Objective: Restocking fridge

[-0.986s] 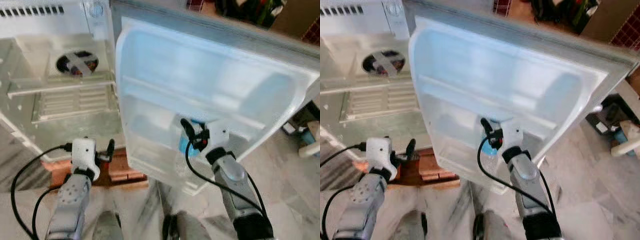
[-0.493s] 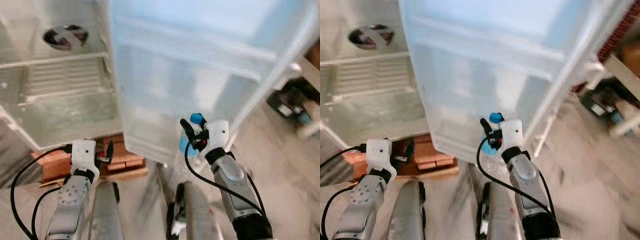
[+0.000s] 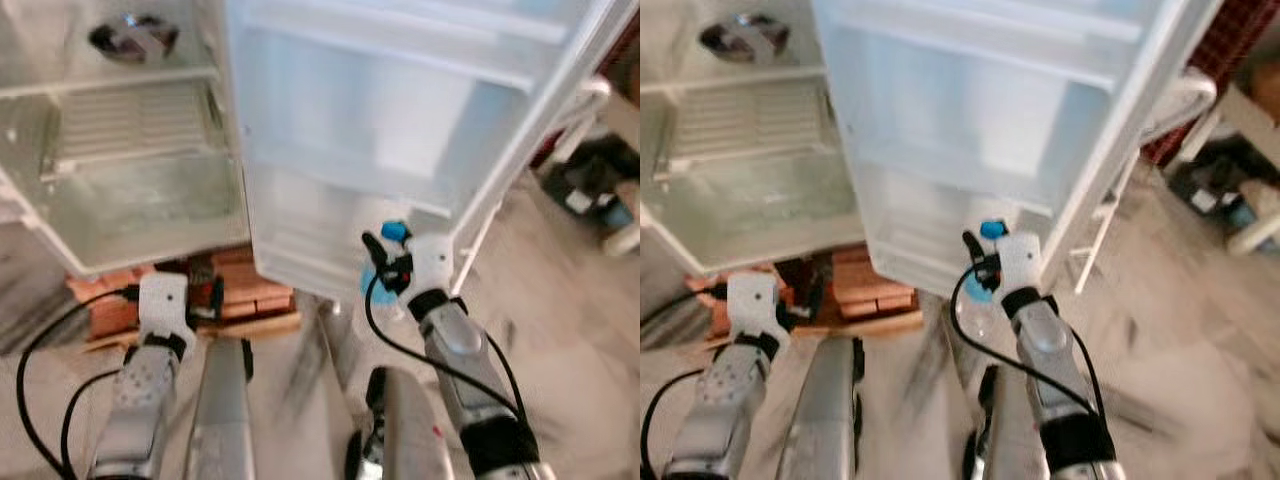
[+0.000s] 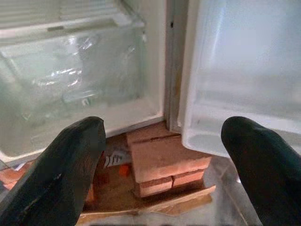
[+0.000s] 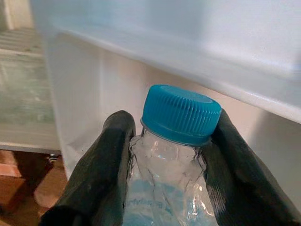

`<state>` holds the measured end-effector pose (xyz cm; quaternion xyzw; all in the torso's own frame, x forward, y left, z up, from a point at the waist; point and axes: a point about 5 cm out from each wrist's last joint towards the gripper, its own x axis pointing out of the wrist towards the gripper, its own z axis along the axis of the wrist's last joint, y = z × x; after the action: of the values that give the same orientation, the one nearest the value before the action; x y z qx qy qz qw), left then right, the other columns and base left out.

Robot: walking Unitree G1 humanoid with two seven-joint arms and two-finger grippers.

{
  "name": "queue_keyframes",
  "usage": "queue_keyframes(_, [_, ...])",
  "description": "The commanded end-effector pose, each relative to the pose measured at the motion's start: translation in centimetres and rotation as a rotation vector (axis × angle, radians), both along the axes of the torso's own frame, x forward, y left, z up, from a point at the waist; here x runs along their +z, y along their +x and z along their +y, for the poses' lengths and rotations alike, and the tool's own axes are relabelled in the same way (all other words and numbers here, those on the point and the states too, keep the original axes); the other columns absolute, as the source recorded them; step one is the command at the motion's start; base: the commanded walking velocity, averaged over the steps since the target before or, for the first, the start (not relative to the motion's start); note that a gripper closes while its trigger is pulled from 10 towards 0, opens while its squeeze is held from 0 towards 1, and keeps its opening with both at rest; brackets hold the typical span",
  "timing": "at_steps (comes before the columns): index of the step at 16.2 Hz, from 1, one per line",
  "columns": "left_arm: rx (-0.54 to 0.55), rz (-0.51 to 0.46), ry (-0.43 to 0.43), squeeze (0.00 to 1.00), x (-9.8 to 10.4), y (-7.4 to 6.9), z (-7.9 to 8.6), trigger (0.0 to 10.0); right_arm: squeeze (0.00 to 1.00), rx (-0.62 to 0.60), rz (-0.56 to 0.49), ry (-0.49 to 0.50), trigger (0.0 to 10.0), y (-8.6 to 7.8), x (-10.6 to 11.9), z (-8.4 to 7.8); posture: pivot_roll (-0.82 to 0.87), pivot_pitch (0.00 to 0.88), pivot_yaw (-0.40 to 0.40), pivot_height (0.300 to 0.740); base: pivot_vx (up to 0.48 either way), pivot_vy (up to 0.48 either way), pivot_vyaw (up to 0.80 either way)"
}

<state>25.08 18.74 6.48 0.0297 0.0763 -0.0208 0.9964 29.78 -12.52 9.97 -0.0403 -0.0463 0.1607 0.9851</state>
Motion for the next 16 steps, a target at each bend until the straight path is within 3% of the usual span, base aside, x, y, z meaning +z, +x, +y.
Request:
queue_keyframes(1, [-0.011,0.020,-0.004,0.00,-0.5,-0.3,-0.1,10.0,0.00,-0.033,-0.054,-0.011,10.0,0.5,0.9,-0.5,0.08,0.169,-0.066,0.593,0.000,0.000,0.00])
queue_keyframes(5, [-0.054,-0.001,0.042,0.00,-0.1,0.1,-0.6,10.0,0.00,-0.044,-0.137,-0.070,10.0,2.1,2.1,0.0,0.08,0.180,-0.049,0.593,0.000,0.000,0.00])
queue_keyframes(8, [-0.061,-0.009,0.067,0.00,0.2,0.4,0.1,10.0,0.00,-0.034,-0.207,-0.107,10.0,2.7,3.3,0.4,0.07,0.182,-0.039,0.593,0.000,0.000,0.00])
queue_keyframes(14, [-0.050,-0.026,0.090,0.00,1.0,0.4,0.7,10.0,0.00,0.004,-0.191,-0.093,10.0,1.8,1.8,1.3,0.11,0.208,-0.030,0.548,0.000,0.000,0.00])
queue_keyframes(16, [-0.037,-0.021,0.110,0.00,1.2,-0.3,1.4,10.0,0.00,0.012,-0.182,-0.099,10.0,2.0,1.5,1.8,0.14,0.221,-0.041,0.543,0.000,0.000,0.00])
